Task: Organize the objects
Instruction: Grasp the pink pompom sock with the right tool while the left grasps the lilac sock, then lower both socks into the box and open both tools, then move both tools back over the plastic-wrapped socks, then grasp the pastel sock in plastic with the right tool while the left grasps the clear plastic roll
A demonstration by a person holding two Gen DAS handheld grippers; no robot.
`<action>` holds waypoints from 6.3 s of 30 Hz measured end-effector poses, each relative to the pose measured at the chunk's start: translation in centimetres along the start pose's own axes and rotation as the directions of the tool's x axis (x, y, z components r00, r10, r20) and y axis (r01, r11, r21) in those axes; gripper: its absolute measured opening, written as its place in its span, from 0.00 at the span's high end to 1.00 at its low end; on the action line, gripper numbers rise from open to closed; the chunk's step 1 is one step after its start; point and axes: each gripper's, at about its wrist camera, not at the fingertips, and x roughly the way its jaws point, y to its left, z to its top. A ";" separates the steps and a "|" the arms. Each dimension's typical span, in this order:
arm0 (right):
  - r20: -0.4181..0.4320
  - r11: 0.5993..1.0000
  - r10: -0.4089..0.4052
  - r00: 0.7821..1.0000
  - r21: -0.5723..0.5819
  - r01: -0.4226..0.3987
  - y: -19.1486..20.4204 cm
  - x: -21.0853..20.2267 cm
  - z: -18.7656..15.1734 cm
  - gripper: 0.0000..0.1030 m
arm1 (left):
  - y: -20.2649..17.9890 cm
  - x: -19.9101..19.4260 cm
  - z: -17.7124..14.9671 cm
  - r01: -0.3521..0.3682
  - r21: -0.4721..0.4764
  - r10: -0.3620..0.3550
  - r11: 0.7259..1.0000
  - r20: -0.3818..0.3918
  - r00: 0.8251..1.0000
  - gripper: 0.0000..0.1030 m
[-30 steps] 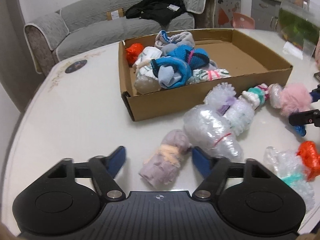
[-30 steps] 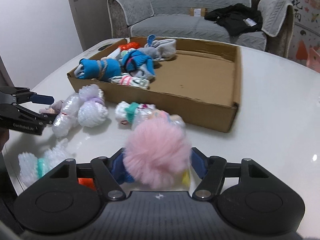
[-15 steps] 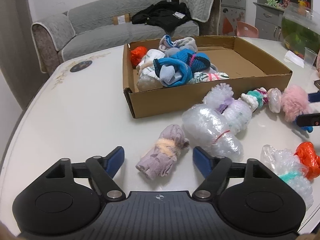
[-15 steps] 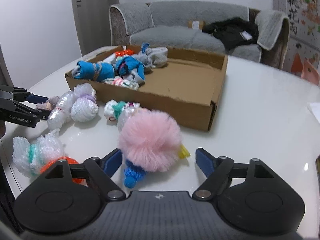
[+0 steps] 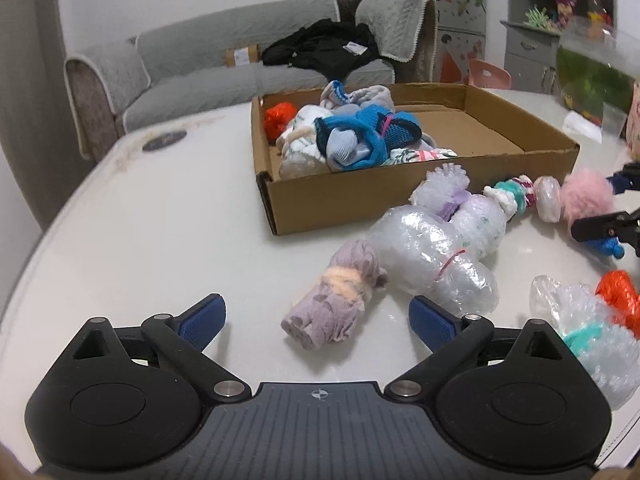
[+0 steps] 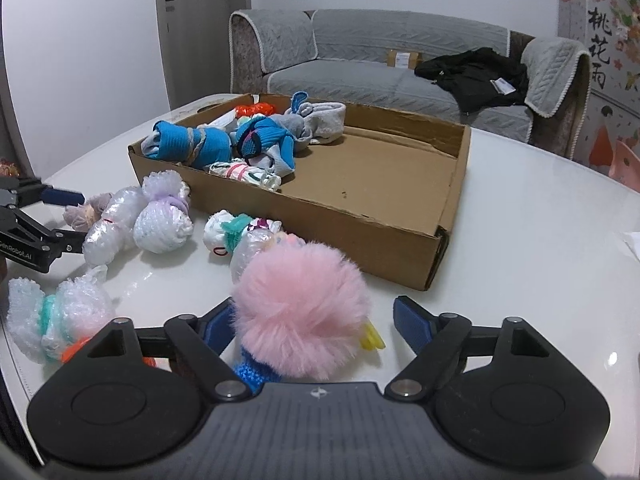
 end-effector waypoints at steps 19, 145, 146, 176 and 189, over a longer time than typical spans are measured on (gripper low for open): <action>0.046 1.000 0.003 0.999 0.005 -0.003 -1.6 -2.2 -2.3 0.61 | 0.5 -0.5 -0.5 0.092 -0.039 -0.090 0.995 0.055 0.994 0.62; 0.066 0.997 0.075 0.995 -0.035 -0.073 -0.9 -3.4 4.5 0.26 | -2.0 -2.4 6.2 0.062 -0.064 -0.058 0.996 0.066 0.996 0.16; 0.046 0.996 0.087 0.995 -0.027 -0.086 -0.6 -2.7 3.9 0.26 | -2.0 -2.2 5.5 0.069 -0.068 -0.066 0.995 0.053 0.996 0.16; 0.034 0.993 0.074 0.997 -0.095 -0.071 -0.4 -0.3 -1.2 0.43 | -0.6 -1.2 -0.3 0.073 -0.091 -0.074 0.993 -0.008 0.997 0.48; 0.028 0.994 0.072 0.997 -0.085 -0.069 -0.7 -0.2 -1.1 0.35 | -0.5 0.3 0.1 0.047 -0.084 -0.046 0.995 0.018 0.999 0.15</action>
